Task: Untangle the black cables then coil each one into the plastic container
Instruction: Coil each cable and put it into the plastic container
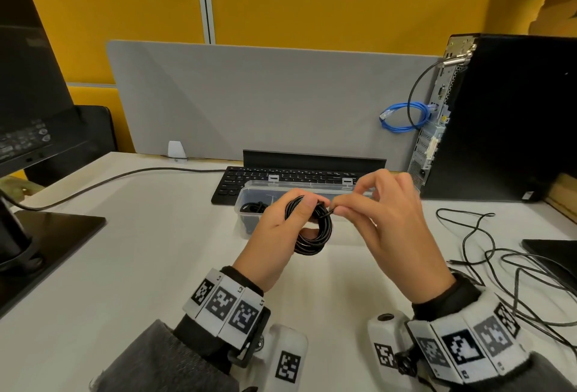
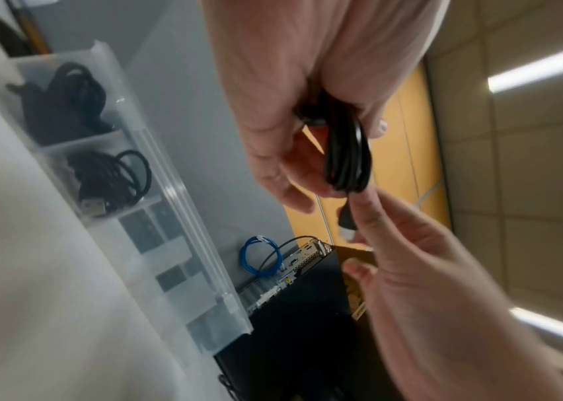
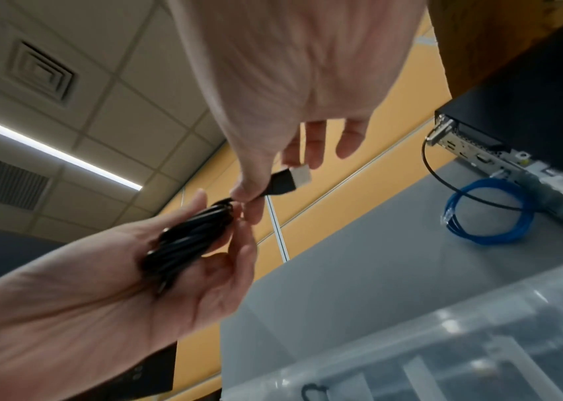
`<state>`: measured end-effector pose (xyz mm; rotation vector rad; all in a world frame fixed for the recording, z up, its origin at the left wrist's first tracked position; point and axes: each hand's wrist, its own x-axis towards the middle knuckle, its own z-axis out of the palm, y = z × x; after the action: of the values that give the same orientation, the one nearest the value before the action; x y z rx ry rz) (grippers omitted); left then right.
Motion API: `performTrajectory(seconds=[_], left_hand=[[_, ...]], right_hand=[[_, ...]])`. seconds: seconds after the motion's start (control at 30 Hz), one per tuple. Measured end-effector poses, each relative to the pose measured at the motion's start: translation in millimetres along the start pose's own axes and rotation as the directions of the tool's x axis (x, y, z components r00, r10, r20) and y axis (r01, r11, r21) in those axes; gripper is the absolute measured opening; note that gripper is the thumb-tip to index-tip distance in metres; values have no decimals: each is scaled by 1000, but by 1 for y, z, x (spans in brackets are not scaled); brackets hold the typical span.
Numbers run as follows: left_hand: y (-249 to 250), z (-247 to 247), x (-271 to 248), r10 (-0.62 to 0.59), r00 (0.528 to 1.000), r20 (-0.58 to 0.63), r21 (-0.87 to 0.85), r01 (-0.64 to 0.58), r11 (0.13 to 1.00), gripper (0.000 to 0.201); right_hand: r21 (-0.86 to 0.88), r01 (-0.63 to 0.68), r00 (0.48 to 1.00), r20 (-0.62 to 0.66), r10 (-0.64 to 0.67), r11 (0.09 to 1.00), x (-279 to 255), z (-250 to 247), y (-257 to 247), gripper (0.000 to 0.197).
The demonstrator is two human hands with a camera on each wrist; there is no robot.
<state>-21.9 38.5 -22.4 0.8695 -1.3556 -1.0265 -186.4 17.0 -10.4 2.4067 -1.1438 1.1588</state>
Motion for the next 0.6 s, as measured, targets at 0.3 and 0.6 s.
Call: performTrajectory(seconds=[0.3, 0.6], left_hand=[[-3, 3, -1, -112, 993, -18, -287, 102, 952, 29], [-6, 6, 1, -67, 983, -171, -93, 52, 994, 30]], right_hand=[[723, -398, 912, 247, 327, 565, 7, 17, -20, 23], [724, -514, 856, 398, 330, 461, 6, 16, -38, 8]])
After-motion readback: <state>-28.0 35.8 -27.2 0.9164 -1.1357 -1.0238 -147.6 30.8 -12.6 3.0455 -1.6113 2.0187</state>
